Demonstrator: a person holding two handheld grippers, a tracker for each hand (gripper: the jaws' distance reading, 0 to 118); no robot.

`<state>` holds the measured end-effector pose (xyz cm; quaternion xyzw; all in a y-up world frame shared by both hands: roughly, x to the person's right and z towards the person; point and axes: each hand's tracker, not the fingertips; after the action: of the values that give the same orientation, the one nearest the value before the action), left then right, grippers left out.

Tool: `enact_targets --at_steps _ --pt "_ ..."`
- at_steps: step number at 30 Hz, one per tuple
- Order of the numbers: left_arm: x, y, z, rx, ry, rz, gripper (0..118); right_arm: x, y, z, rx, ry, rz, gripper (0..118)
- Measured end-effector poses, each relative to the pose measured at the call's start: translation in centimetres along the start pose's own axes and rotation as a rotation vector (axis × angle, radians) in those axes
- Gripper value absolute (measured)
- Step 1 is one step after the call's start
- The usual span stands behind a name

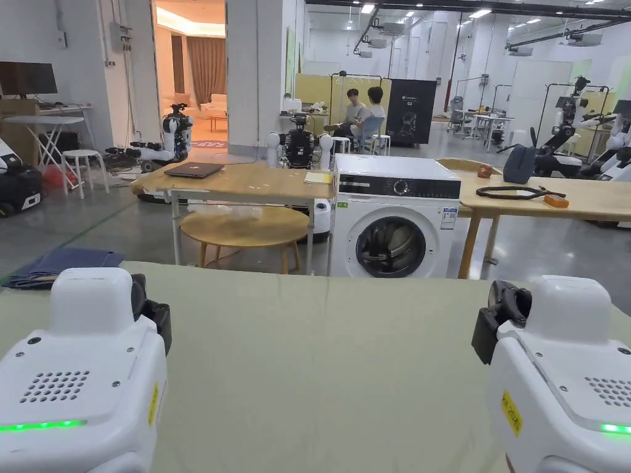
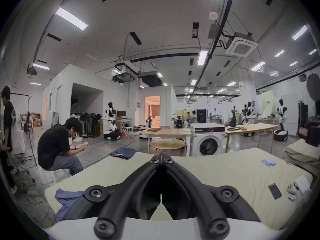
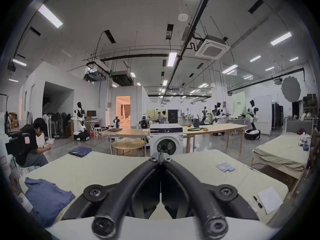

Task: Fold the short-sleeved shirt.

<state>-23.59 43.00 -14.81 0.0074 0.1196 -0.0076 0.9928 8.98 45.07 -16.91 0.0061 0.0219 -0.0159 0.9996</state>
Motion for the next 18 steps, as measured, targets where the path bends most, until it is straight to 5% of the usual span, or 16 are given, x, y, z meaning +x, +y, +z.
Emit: enact_targets --at_steps 8,18 --pt "-3.2 0.0 1.0 0.001 0.076 0.012 0 -3.1 -0.4 -0.9 -0.019 0.082 -0.025 0" --pt "-18.1 0.0 8.5 -0.075 0.47 -0.053 0 -20.4 -3.4 -3.3 -0.112 0.582 -0.044 0"
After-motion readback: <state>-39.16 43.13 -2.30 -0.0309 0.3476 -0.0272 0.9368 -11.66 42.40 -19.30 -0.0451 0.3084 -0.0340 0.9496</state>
